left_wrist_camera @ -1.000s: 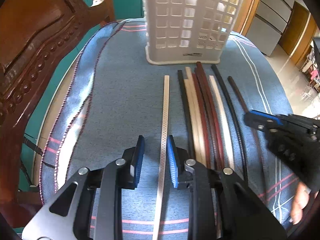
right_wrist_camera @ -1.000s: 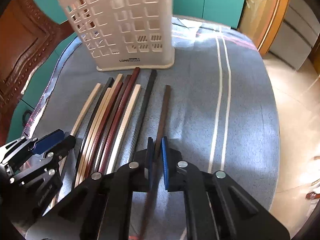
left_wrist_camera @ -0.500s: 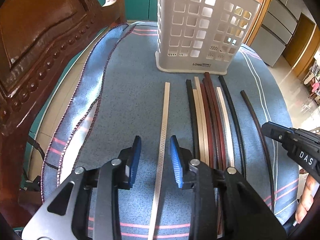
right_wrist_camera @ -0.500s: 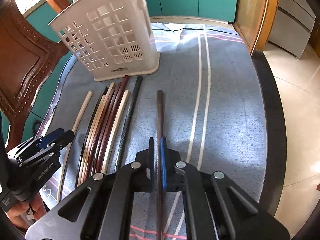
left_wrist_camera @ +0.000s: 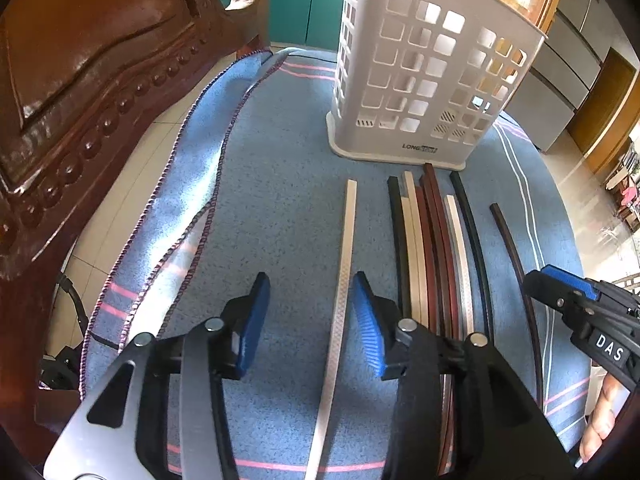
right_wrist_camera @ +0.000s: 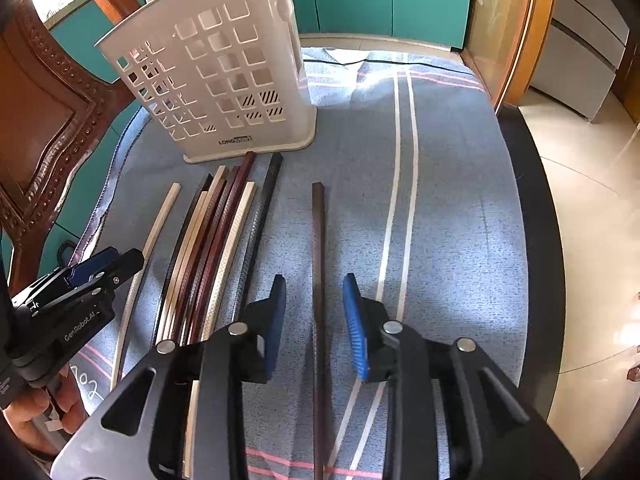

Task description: Organize utensils

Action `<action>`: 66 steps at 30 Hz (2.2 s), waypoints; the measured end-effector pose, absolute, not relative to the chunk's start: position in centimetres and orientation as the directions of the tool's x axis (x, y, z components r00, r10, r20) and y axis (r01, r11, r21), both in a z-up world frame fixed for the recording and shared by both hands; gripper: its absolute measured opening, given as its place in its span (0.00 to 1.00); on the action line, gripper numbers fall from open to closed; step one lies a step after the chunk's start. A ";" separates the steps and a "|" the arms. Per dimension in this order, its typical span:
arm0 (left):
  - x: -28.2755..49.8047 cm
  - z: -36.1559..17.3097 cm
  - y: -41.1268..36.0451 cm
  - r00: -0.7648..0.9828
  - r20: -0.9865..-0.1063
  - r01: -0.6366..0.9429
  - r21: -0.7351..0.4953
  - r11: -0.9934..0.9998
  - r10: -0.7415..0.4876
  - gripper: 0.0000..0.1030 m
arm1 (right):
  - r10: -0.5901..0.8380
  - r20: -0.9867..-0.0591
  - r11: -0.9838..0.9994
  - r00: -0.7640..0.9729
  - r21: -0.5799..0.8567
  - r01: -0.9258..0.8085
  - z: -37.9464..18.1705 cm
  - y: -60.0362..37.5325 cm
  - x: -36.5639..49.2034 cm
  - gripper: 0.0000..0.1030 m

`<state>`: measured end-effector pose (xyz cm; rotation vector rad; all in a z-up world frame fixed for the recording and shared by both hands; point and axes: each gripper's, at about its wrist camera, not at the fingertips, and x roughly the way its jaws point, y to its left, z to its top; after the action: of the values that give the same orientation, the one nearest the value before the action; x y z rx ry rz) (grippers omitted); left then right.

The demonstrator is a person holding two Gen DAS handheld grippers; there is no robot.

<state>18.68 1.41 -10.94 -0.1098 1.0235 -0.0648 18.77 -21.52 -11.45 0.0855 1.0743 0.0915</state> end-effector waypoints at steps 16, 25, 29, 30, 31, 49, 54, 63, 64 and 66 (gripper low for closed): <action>19.6 -10.6 -0.6 0.600 -0.800 -0.056 -0.017 0.998 0.020 0.45 | 0.042 -0.870 0.999 0.491 0.037 -0.020 -11.7 -20.4 18.7 0.29; 20.2 -9.8 -2.3 0.629 -0.776 -0.029 0.041 0.999 0.050 0.46 | 0.040 -0.855 0.998 0.517 0.054 0.011 -11.4 -20.6 19.2 0.29; 21.4 -10.4 -2.5 0.598 -0.801 -0.029 0.027 0.999 0.039 0.50 | 0.044 -0.849 0.998 0.526 0.060 0.014 -11.3 -20.6 19.7 0.29; 21.4 -10.6 -2.3 0.594 -0.803 -0.033 0.026 0.999 0.040 0.50 | 0.038 -0.848 0.998 0.529 0.054 0.013 -11.4 -20.5 19.9 0.29; 21.7 -10.9 -2.5 0.587 -0.808 -0.032 0.030 0.999 0.043 0.50 | 0.030 -0.847 0.999 0.531 0.044 0.014 -11.6 -20.5 20.1 0.29; 22.6 -11.9 -3.5 0.560 -0.828 -0.022 0.034 0.999 0.041 0.51 | -0.040 -0.839 0.999 0.543 -0.047 0.001 -13.0 -19.4 22.2 0.35; 22.1 -11.8 -3.6 0.553 -0.833 -0.004 0.024 1.000 0.022 0.46 | -0.046 -0.840 0.999 0.541 -0.053 0.003 -13.0 -19.1 22.3 0.35; 22.2 -11.4 -2.2 0.565 -0.822 -0.002 -0.084 0.996 -0.068 0.07 | 0.027 -0.848 1.000 0.529 0.016 -0.025 -12.6 -19.5 22.1 0.07; 21.9 -10.6 -1.8 0.588 -0.805 -0.002 -0.101 0.995 -0.081 0.07 | 0.046 -0.846 0.999 0.532 0.037 -0.027 -12.4 -19.7 22.0 0.06; 21.2 -9.2 -1.2 0.632 -0.770 0.001 -0.115 0.993 -0.090 0.07 | 0.071 -0.829 0.997 0.555 0.066 -0.029 -11.5 -19.9 21.3 0.06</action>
<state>21.17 -1.23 -9.22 -0.1074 0.8855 -0.0524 21.32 -19.94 -11.45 0.0463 0.9811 0.0592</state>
